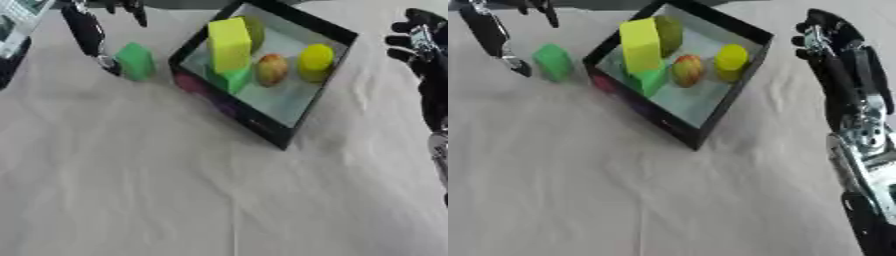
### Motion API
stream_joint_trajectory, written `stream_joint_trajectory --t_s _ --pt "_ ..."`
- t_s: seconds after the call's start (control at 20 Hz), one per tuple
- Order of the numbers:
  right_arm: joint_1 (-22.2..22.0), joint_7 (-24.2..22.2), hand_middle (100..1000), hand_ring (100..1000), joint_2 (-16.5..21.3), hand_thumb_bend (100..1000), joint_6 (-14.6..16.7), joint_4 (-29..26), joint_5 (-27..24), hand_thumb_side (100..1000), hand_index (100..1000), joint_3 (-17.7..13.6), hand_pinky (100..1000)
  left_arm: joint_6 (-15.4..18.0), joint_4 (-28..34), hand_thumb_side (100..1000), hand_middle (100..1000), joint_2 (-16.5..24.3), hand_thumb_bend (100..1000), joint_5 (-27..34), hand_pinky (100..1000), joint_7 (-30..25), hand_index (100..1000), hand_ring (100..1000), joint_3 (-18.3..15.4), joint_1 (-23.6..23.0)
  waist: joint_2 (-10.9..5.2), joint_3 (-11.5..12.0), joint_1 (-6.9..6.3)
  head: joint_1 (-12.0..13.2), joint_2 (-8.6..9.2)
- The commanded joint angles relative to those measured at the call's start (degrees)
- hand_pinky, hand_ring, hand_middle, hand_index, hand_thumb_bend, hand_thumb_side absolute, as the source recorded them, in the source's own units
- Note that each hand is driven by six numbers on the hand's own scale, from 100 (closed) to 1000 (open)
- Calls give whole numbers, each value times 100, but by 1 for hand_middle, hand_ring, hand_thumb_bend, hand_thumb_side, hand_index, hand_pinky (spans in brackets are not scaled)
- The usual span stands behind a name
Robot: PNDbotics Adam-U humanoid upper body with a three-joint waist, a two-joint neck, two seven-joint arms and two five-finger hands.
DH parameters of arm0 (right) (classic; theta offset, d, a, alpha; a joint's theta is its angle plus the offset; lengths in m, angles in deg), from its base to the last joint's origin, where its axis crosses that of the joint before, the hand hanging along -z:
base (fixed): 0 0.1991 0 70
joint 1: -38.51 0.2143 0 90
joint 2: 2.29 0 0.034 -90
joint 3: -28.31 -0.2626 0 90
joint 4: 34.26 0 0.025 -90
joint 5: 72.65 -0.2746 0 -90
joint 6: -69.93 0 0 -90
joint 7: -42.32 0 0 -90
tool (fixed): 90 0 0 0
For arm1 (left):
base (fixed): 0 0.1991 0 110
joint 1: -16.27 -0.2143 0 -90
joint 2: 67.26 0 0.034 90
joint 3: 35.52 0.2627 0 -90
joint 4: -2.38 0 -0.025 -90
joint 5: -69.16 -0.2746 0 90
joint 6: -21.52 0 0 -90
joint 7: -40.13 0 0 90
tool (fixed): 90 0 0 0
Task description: Pick up objects on the table and place them in the box.
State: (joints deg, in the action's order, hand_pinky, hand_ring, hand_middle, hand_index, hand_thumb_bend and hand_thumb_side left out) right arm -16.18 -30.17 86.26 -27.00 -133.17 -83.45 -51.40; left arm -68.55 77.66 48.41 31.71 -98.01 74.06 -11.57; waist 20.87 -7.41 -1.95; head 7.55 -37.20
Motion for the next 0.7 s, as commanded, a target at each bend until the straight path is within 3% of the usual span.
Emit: stream_joint_trajectory --t_s 0.05,0.15,0.4,0.7 --pt "101 10 714 768 83 100 -3 -146 18 593 827 -11 805 48 -85 100 786 60 612 -86 810 130 783 889 -58 159 -97 -4 16 -4 84" --pt "107 16 714 767 78 100 -6 -148 15 594 826 -11 805 45 -173 100 793 40 574 -141 810 171 780 891 -90 168 -82 -13 22 1 78" --pt "122 37 714 767 69 100 -12 -153 7 596 826 -10 805 124 -355 100 801 8 650 -349 823 100 784 900 -115 160 -55 -29 33 21 84" --pt "143 38 713 767 48 100 -18 -162 -4 596 826 -3 805 217 -602 100 800 -82 659 -615 818 312 779 898 -223 193 -26 -54 57 28 122"
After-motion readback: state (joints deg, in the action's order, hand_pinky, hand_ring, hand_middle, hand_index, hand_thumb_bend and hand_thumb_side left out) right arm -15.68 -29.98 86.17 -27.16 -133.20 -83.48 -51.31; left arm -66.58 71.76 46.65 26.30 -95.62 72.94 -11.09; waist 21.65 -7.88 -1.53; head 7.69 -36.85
